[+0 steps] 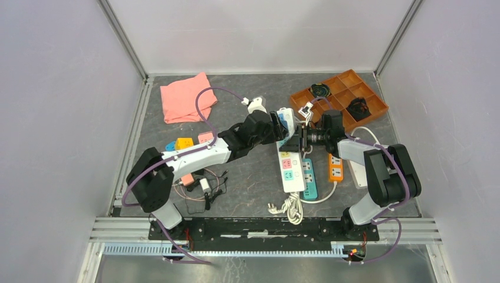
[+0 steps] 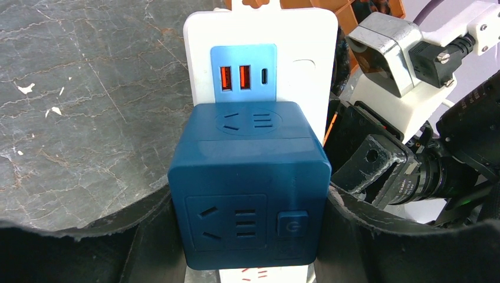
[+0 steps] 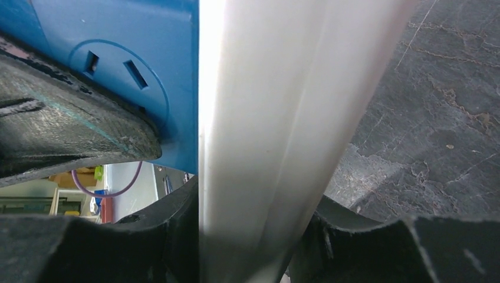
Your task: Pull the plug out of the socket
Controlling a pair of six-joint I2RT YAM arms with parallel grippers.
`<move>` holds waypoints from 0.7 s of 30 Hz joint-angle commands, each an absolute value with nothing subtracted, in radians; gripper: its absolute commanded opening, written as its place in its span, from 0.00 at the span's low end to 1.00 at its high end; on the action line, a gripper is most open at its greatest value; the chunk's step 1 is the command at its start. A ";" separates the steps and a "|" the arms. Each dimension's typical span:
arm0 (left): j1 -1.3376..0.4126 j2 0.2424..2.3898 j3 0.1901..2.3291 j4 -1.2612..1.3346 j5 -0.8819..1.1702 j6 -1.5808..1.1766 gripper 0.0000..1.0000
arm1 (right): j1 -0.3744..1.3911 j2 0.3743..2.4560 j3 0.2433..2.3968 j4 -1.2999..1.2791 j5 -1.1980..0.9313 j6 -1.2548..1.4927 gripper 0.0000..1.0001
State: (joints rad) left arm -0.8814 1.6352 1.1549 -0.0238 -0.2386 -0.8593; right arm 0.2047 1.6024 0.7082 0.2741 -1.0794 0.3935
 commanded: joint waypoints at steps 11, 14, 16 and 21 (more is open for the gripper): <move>-0.873 1.407 1.147 0.163 -0.361 -0.884 0.02 | 0.160 1.621 0.718 0.201 -0.952 0.315 0.00; -0.871 1.384 1.140 0.161 -0.362 -0.889 0.02 | 0.160 1.621 0.721 0.188 -0.945 0.299 0.00; -0.871 1.374 1.137 0.161 -0.359 -0.894 0.02 | 0.160 1.621 0.722 0.187 -0.945 0.294 0.00; -0.870 1.343 1.133 0.162 -0.351 -0.907 0.02 | 0.158 1.620 0.727 0.171 -0.934 0.276 0.00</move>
State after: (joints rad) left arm -0.8894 1.5166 1.0904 -0.0288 -0.2798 -0.8597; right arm 0.2131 1.5959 0.7372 0.2481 -1.0897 0.3832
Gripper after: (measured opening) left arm 0.685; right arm 0.431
